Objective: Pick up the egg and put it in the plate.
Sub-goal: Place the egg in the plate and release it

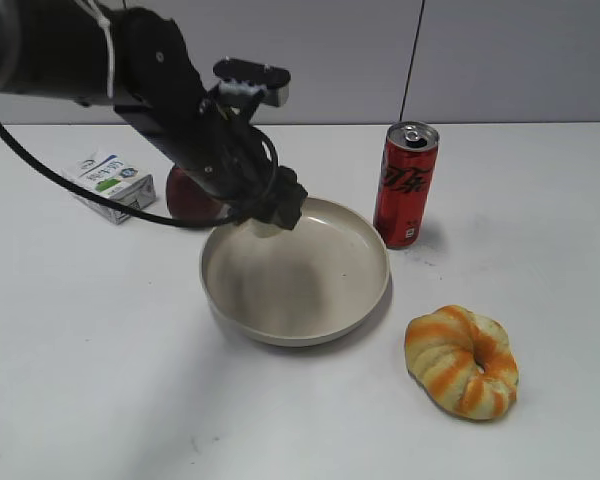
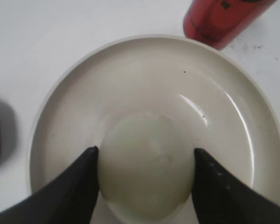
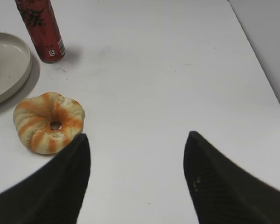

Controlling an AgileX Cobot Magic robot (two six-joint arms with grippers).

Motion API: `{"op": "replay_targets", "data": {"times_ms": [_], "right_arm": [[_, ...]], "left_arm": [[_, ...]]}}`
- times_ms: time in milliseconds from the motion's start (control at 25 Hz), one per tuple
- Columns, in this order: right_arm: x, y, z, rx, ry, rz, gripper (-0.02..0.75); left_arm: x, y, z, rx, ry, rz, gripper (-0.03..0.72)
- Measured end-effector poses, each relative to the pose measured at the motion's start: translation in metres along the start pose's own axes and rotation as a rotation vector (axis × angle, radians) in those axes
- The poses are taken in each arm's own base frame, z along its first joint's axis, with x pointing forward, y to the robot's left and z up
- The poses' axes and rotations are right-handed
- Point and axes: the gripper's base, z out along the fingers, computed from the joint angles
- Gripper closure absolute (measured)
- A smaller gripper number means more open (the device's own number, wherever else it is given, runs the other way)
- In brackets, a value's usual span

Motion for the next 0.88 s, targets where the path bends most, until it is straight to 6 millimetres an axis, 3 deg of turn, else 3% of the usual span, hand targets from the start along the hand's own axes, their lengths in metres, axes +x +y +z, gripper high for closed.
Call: {"op": "replay_targets", "data": {"times_ms": [240,400,520,720,880], "right_arm": [[0.000,0.000,0.000,0.000,0.000,0.000,0.259],[0.000,0.000,0.000,0.000,0.000,0.000,0.259],[0.000,0.000,0.000,0.000,0.000,0.000,0.259],[0.000,0.000,0.000,0.000,0.000,0.000,0.259],[0.000,0.000,0.000,0.000,0.000,0.000,0.259]], "left_arm": [[0.021,0.006,0.041,0.017,0.113,-0.034,0.247],[0.022,0.006,0.043,0.024,0.114,-0.049,0.054],[0.022,0.005,0.043,0.034,0.129,-0.051,0.023],[0.005,0.002,0.019,0.061,0.163,0.005,0.041],[-0.027,0.017,-0.034,0.055,0.151,0.031,0.059]]}}
